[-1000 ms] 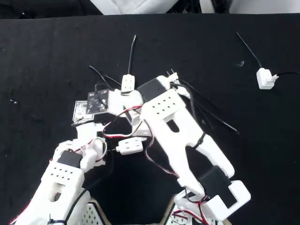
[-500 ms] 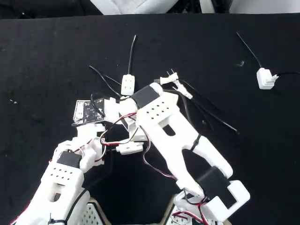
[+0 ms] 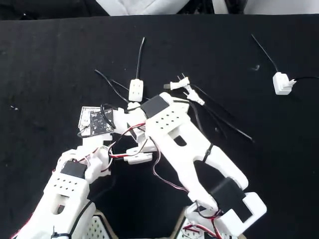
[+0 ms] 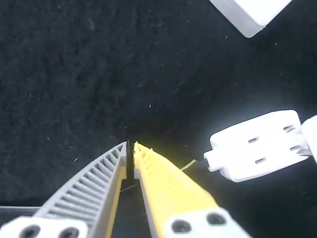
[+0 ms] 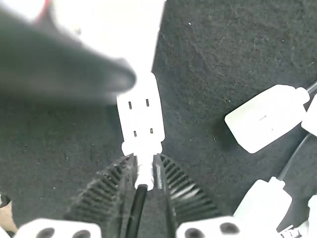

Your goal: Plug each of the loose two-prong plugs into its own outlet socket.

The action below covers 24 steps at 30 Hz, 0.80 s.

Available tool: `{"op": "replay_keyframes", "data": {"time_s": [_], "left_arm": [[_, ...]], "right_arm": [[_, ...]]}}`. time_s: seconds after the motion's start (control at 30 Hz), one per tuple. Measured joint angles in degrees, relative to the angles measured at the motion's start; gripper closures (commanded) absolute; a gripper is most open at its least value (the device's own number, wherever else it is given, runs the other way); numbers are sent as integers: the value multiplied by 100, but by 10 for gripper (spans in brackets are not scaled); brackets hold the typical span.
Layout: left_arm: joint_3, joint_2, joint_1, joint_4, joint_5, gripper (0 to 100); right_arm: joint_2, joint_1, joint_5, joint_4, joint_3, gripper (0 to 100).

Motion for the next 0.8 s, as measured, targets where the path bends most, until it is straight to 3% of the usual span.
{"op": "replay_keyframes", "data": {"time_s": [0.8], "left_arm": [[0, 9, 0, 0, -18, 963]], "right_arm": [[-18, 0, -44, -167, 123, 988]]}}
